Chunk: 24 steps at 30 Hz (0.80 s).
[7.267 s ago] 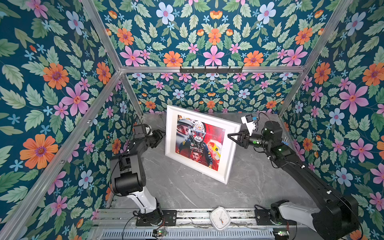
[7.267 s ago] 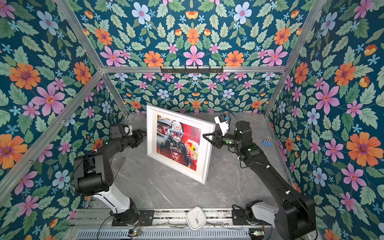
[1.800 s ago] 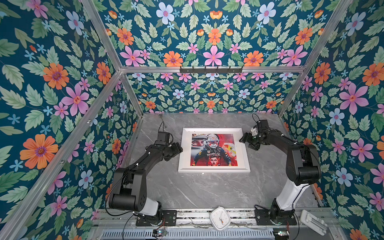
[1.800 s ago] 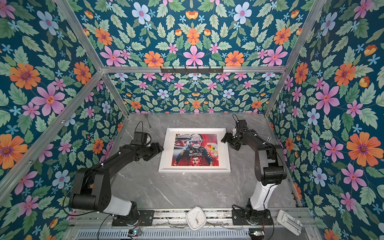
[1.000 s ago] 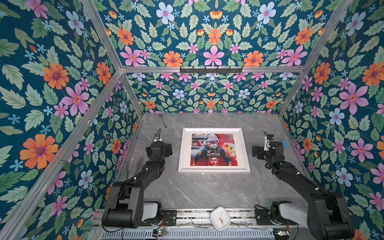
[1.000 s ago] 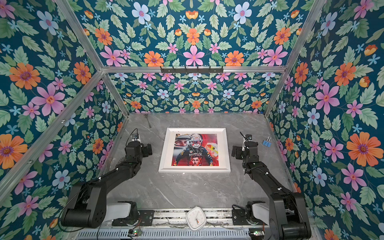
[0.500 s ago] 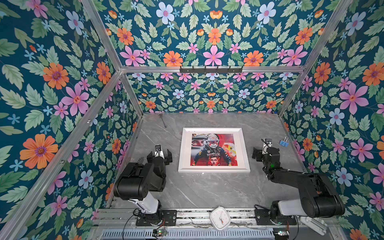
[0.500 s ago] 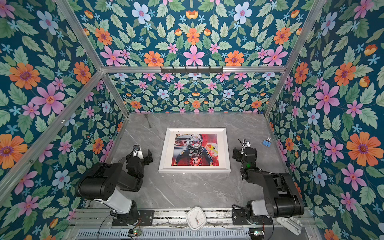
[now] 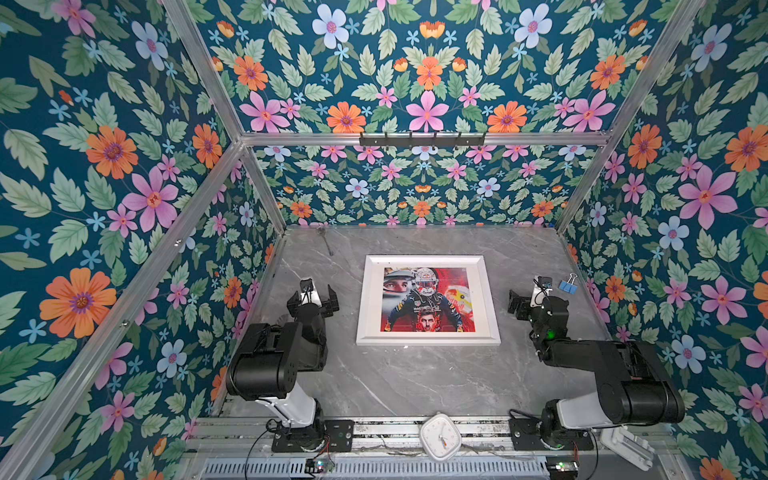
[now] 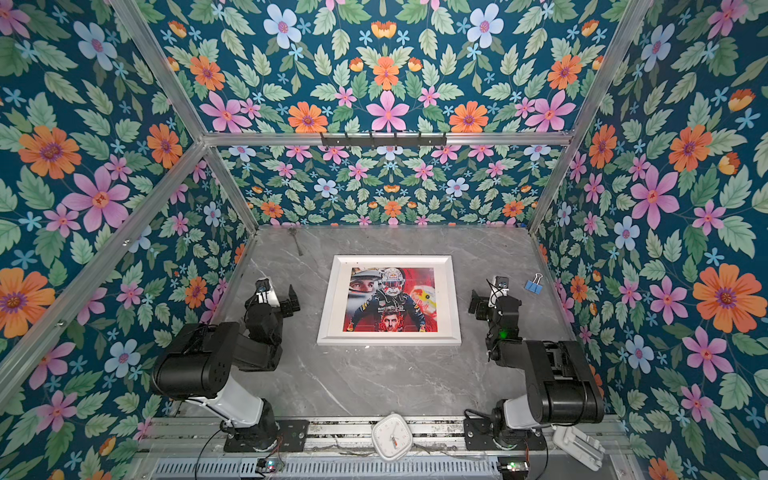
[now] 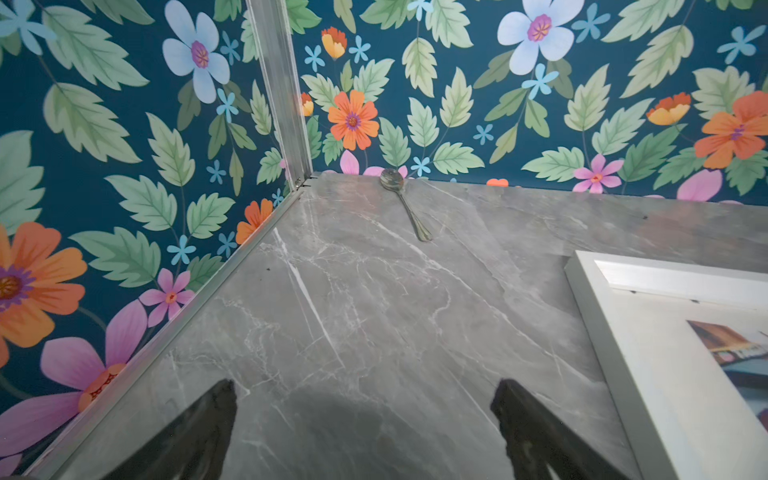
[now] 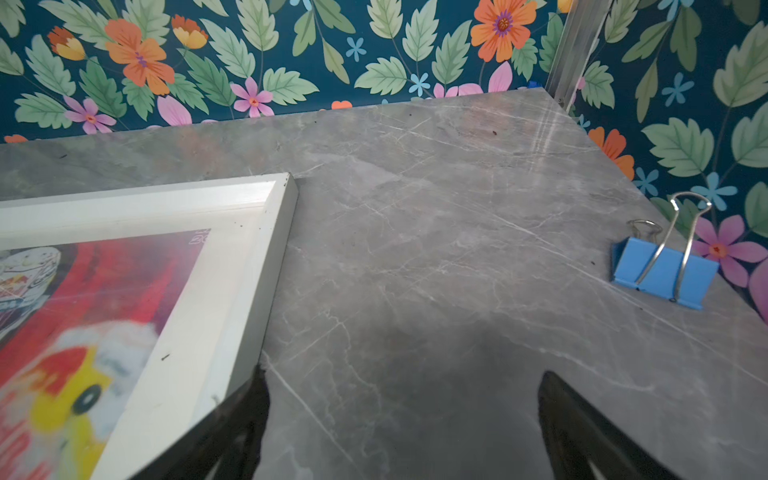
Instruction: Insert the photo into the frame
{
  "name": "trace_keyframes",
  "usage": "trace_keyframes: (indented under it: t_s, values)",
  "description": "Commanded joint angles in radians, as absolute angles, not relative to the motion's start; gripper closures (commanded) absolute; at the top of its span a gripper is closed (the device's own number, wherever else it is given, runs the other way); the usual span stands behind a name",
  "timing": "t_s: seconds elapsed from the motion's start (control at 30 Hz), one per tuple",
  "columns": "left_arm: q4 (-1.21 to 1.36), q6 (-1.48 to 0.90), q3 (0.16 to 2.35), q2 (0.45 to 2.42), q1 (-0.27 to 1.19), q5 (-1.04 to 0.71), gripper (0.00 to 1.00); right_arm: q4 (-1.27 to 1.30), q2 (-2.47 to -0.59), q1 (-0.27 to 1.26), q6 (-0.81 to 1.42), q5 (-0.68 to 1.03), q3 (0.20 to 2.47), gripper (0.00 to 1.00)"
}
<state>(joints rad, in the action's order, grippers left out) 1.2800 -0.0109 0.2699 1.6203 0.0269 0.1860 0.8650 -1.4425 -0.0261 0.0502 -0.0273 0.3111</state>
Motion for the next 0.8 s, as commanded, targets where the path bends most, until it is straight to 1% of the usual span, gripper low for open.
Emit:
trace_keyframes:
  t_s: [0.0, 0.07, 0.77]
  values:
    - [1.291, -0.023, 0.268, 1.617, 0.025, 0.187, 0.00, 0.901, -1.447, -0.026, 0.057, -0.019, 0.311, 0.01]
    - [1.292, -0.023, 0.268, 1.618, 0.025, 0.189, 0.00, 0.859, -1.433, -0.027, 0.057, -0.018, 0.317, 0.01]
    - [1.290, -0.024, 0.268, 1.617, 0.026, 0.191, 0.00, 0.870, -1.437, -0.031, 0.059, -0.012, 0.316, 0.01]
